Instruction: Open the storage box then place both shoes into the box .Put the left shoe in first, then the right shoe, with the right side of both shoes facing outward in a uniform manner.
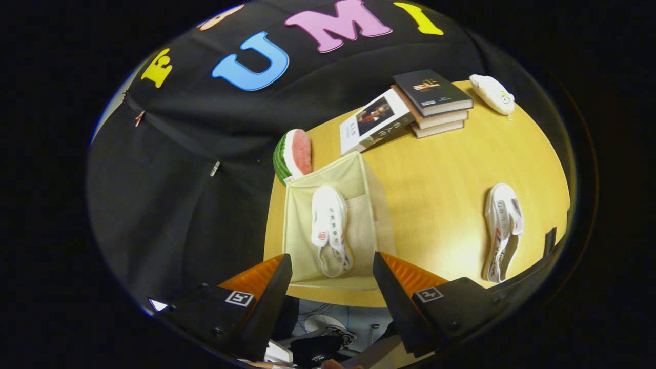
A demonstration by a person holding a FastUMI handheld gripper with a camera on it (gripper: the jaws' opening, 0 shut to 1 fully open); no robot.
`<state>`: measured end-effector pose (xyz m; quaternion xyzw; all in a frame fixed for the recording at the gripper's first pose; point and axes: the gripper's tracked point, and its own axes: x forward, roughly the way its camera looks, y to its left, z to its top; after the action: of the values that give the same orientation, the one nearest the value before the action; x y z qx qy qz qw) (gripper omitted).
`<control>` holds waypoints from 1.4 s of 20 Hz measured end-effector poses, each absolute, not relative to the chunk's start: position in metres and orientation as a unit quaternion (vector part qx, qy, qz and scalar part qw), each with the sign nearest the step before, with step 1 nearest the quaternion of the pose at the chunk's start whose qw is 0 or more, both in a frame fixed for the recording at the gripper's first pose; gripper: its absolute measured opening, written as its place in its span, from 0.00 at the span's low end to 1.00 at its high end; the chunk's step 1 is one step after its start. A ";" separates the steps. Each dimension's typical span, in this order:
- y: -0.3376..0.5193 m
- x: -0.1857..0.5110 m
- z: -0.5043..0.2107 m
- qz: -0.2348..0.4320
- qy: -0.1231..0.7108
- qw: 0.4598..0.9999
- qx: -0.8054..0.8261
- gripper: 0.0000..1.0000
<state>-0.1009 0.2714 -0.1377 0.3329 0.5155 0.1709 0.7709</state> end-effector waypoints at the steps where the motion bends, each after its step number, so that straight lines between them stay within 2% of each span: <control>1: 0.252 -0.105 -0.146 0.158 0.514 0.777 0.328 0.98; 9: 0.092 -0.135 -0.249 0.031 0.514 0.834 0.200 0.98; 14: 0.039 -0.164 -0.316 0.004 0.545 0.827 0.142 0.98; 17: 0.035 -0.170 -0.353 0.020 0.567 0.816 0.109 0.97; 20: 0.040 -0.159 -0.377 0.031 0.569 0.816 0.099 0.86; 23: 0.038 -0.136 -0.397 0.024 0.560 0.824 0.083 0.81; 25: 0.041 -0.119 -0.407 0.020 0.553 0.828 0.088 0.72; 28: 0.041 -0.118 -0.420 0.006 0.569 0.818 0.088 0.37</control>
<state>-0.1185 0.0413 -0.4204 0.0881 0.5689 0.0058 0.8176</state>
